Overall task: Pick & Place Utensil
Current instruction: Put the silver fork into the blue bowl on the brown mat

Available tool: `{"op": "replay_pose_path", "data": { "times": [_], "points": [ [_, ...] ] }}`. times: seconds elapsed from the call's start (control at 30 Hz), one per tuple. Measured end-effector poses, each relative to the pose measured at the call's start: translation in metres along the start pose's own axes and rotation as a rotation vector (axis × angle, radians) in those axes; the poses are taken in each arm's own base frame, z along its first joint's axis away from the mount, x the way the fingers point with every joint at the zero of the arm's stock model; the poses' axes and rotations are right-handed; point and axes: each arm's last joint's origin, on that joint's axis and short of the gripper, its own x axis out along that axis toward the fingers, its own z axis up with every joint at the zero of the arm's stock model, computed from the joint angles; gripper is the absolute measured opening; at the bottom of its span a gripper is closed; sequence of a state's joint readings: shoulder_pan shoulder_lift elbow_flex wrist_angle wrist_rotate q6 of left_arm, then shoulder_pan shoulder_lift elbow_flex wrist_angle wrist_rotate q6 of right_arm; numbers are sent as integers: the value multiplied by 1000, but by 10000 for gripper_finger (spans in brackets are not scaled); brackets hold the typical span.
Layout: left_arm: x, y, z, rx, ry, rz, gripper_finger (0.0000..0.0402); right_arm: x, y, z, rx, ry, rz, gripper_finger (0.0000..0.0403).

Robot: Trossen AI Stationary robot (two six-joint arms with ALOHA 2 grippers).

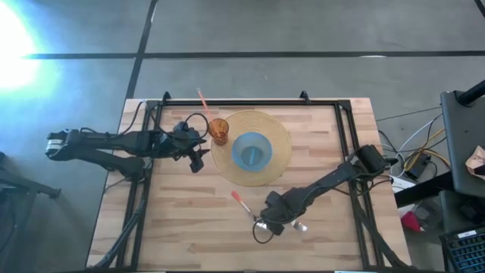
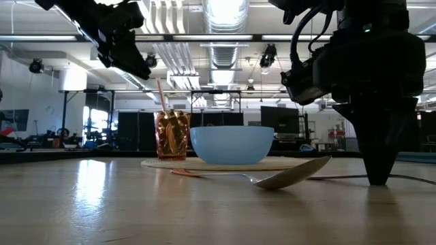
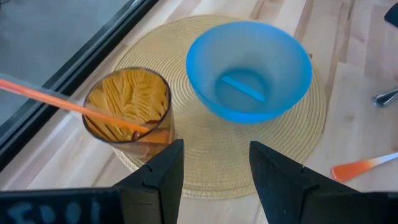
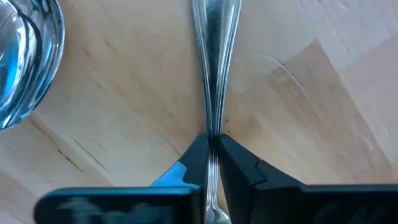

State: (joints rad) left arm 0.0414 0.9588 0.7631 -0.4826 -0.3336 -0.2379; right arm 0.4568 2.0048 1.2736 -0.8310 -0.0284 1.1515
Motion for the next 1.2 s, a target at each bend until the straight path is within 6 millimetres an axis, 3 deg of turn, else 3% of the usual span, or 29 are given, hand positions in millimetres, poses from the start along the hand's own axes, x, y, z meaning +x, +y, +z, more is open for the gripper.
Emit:
{"op": "replay_pose_path", "data": {
  "times": [0.27,0.47,0.8,1.2],
  "points": [
    [0,0,0,-20,-2,-3,174,-2,0,-1,-70,1,3,15],
    [-1,-3,-1,-32,-1,-17,175,-19,-8,-5,-139,-5,14,14],
    [-4,-13,1,-62,-36,-65,175,-73,-21,-13,-214,-109,161,13],
    [-2,-37,5,-70,-258,-215,175,-139,-48,-18,-321,-471,193,13]
  ]
}}
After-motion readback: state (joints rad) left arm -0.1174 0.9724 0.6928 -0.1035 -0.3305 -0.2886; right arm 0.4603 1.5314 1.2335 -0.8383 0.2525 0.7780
